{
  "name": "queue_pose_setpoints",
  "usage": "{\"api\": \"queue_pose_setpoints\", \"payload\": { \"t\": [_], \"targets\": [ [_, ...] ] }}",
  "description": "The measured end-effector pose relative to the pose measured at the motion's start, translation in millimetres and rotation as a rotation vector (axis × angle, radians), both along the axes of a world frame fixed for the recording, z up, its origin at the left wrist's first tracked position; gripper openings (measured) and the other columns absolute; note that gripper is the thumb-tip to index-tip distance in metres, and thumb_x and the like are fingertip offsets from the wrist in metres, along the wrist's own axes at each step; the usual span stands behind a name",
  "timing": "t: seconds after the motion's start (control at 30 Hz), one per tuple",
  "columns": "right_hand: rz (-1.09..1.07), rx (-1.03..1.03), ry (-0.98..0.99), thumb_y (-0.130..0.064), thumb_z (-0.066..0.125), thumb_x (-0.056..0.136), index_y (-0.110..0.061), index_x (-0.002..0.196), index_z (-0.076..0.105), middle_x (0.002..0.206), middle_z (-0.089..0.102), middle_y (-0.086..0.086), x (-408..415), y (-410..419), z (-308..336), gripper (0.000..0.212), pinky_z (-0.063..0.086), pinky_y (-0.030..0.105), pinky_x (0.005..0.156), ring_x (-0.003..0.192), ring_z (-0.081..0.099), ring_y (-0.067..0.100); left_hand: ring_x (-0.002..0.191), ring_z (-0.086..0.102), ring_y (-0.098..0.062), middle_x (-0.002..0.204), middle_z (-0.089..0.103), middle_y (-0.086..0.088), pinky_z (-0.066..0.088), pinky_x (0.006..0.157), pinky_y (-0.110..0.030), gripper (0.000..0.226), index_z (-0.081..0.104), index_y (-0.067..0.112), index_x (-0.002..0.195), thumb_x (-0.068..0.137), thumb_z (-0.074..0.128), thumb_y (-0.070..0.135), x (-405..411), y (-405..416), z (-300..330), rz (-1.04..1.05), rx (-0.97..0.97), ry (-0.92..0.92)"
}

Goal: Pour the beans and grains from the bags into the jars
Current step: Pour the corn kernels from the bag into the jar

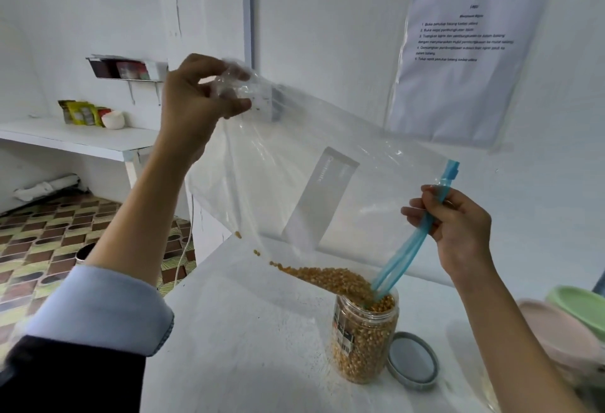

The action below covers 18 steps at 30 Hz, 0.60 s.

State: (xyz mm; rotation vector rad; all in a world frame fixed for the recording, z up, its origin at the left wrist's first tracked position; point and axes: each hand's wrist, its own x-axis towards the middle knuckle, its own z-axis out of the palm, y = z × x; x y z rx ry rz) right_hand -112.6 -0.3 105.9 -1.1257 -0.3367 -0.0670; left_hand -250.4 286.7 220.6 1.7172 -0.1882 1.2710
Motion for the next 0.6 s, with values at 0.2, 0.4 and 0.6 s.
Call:
{"api": "queue_pose_setpoints", "payload": {
  "t": [0.2,0.4,0.6],
  "targets": [
    [0.015,-0.026,0.012,0.000,0.059,0.088,-0.004,0.092,0.067,0.067,0.069,0.005,1.2,0.5,-2.9,0.009,0.058,0.026,0.061,0.061,0.070,0.023,0.079,0.062,-0.012,0.115,0.061,-0.019,0.051,0.067,-0.018,0.039,0.069,0.020,0.076,0.056,0.079,-0.011,8.7,4.9,-12.7,0.160,-0.193,-0.002],
    [0.021,-0.001,0.045,0.001,0.060,0.088,-0.004,0.091,0.067,0.067,0.069,0.005,2.3,1.9,-6.3,0.009,0.057,0.025,0.061,0.062,0.069,0.023,0.088,0.058,-0.002,0.113,0.057,-0.003,0.048,0.070,-0.009,0.059,0.053,0.022,0.103,0.059,0.083,-0.003,11.3,-3.4,-19.1,0.285,-0.267,-0.030],
    [-0.003,0.037,0.055,0.001,0.059,0.089,-0.005,0.090,0.067,0.066,0.069,0.004,0.2,3.3,-10.2,0.010,0.056,0.024,0.060,0.062,0.070,0.023,0.096,0.063,-0.010,0.088,0.069,0.017,0.050,0.081,-0.024,0.011,0.066,0.011,0.081,0.076,0.076,0.009,11.3,3.9,-22.3,0.234,-0.142,0.105]
  ]
}}
